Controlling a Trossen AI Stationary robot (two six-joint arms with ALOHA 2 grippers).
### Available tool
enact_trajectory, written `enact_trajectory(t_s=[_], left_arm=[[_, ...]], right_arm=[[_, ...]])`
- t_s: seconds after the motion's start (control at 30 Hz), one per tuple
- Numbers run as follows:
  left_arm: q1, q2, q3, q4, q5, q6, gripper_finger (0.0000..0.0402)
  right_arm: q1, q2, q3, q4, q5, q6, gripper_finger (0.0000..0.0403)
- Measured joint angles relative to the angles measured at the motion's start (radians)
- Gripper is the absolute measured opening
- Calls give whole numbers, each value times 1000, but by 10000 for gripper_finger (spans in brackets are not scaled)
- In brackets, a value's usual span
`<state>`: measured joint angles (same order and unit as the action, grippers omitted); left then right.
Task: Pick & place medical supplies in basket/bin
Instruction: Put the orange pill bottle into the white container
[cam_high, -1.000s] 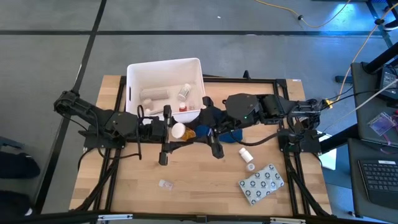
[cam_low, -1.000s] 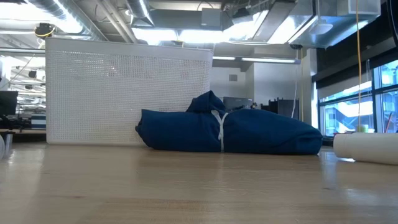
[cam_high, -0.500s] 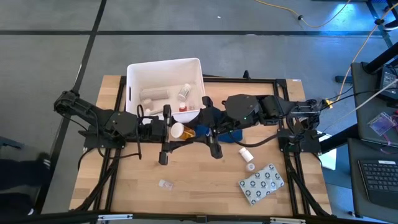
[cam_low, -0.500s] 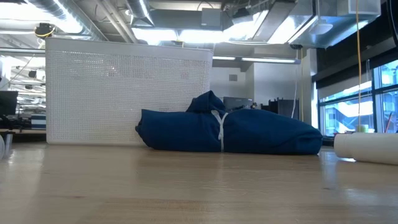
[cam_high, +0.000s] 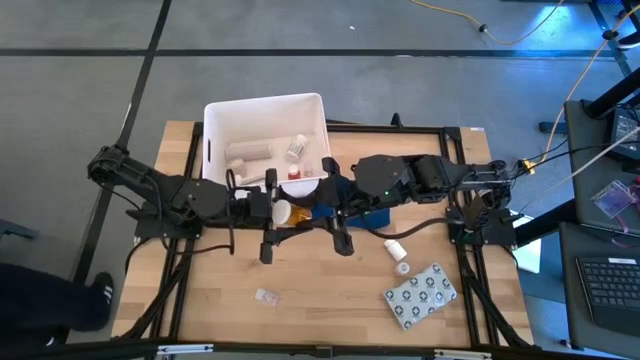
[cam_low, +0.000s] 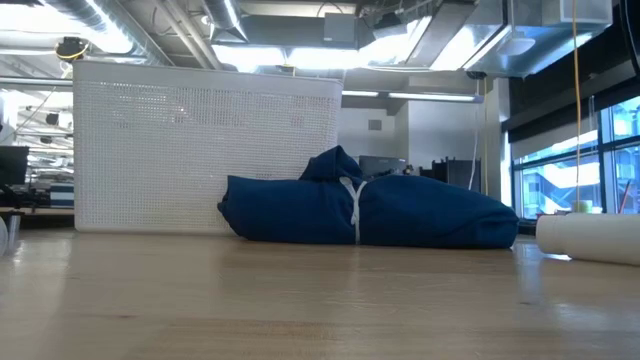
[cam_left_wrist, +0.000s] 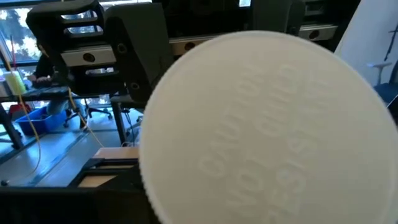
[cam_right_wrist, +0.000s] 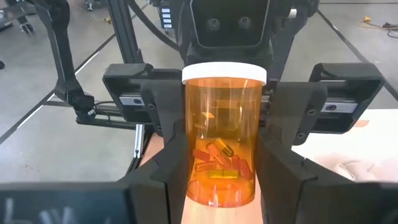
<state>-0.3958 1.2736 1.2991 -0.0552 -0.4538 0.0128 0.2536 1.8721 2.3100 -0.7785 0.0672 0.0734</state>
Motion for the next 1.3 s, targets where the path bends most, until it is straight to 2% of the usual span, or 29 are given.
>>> enact_trajectory(t_s=[0.23,0.5,0.87,1.03,1.3], left_arm=[[0,0,0,-11,2,-3,197],[-1,-2,0,-69,-1,-15,209],[-8,-93,0,-254,11,-82,210],[-19,-119,0,-324,33,-17,211],[-28,-124,0,-327,36,62,228]], right_arm=[[0,-1,0,-4,11,-6,155],[0,-2,0,-21,16,-3,156],[0,-4,2,-76,21,0,156],[1,-4,2,-105,15,3,156],[0,-5,2,-126,16,4,156]])
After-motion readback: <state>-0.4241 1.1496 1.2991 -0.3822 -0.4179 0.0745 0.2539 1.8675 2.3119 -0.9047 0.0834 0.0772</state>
